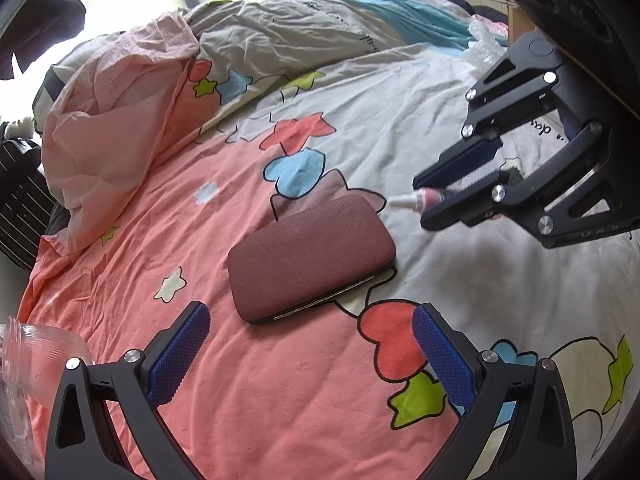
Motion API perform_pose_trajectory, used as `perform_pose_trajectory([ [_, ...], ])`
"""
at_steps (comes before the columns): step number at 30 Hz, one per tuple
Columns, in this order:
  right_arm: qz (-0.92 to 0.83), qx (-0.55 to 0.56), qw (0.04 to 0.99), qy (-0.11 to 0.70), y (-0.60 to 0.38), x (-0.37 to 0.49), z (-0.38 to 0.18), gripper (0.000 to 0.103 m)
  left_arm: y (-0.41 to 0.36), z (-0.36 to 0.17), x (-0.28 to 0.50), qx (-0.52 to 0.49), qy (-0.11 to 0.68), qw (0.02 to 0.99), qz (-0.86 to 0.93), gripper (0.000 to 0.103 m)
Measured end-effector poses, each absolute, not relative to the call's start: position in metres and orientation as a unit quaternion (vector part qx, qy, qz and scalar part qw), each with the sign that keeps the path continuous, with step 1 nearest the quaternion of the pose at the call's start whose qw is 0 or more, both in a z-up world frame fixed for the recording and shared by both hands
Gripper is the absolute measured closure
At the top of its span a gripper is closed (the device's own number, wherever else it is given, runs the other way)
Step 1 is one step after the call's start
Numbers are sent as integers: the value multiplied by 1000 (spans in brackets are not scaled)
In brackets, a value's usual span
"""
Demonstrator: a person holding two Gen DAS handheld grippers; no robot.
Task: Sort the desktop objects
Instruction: 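Lift the pink tube with the right tool while the left tool approaches the dark red case, then close the left tool on the dark red case and lift it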
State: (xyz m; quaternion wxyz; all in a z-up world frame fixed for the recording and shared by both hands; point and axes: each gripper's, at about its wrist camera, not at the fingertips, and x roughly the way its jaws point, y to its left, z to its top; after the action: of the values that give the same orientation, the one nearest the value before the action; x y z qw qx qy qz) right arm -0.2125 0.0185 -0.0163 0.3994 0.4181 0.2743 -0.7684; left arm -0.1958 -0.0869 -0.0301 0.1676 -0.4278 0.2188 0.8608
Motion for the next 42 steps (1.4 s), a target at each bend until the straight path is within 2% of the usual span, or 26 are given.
perform_pose_trajectory([
  [14,-764,414,400,290,28,-218,-16,87,-74,-34,-228,-414,294,186,841,0],
  [23,-762,433,390,282,32,-238,-24,87,-63,-47,-252,-423,316,265,807,0],
  [30,-760,445,387,274,35,-244,-31,87,-76,-57,-278,-479,216,300,796,0],
  [31,-759,446,387,274,35,-245,-32,87,-77,-58,-278,-485,208,297,796,1],
  [33,-759,448,387,272,35,-245,-32,87,-75,-56,-273,-487,207,293,796,9],
  [34,-758,447,388,272,35,-243,-32,87,-73,-53,-268,-483,211,293,797,17],
  [37,-759,445,392,270,36,-239,-29,87,-69,-51,-252,-486,222,289,795,25],
  [42,-759,442,399,264,38,-227,-23,87,-67,-50,-227,-496,218,269,796,27],
])
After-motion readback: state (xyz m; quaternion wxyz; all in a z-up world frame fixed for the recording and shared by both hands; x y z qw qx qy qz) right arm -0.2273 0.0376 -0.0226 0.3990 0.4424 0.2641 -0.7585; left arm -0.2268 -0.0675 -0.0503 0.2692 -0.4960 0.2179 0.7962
